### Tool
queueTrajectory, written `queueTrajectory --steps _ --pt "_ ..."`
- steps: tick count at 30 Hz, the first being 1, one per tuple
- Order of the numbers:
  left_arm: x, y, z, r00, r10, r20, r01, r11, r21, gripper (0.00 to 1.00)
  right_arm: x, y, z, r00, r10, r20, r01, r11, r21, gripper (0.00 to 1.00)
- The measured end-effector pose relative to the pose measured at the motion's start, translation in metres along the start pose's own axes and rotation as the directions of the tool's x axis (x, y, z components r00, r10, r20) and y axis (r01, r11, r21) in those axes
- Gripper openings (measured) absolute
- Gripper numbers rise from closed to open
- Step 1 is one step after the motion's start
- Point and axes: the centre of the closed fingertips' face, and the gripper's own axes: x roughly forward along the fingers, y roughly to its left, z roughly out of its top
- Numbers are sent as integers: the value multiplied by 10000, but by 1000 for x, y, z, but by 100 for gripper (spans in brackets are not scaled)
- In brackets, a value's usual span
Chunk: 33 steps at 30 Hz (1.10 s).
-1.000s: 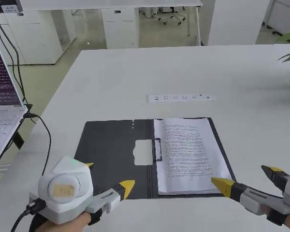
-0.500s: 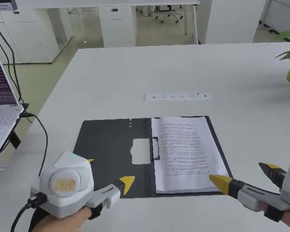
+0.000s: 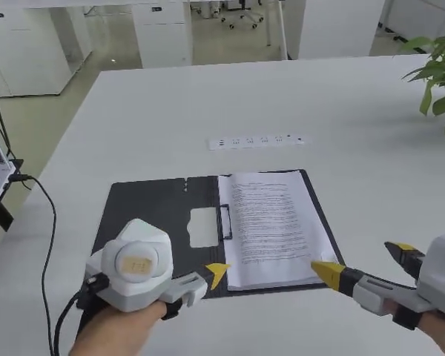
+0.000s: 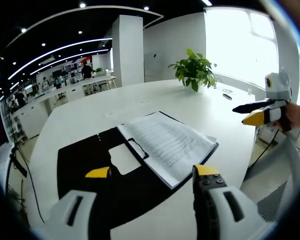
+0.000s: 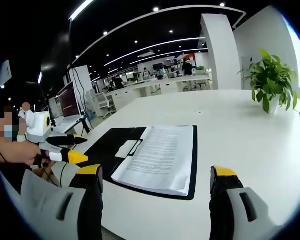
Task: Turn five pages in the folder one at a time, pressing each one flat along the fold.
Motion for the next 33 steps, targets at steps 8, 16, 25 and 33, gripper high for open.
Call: queueTrajectory --steps 8,16,25,33 --pt "33 -26 11 9978 -650 -105 654 9970 418 65 0 -2 -1 10000 -66 -13 66 10000 35 88" --pt "68 -48 10 9935 -1105 -261 1116 9927 448 64 1 -4 -2 10000 -94 5 94 9999 135 87" --pt "104 -72 -3 9877 -1451 -577 1478 9880 452 63 4 -4 -5 9999 -68 -81 69 9998 168 86" --pt "128 -86 -13 9856 -1500 -777 1543 9866 524 63 6 -4 -13 9997 -61 -249 70 9994 329 85"
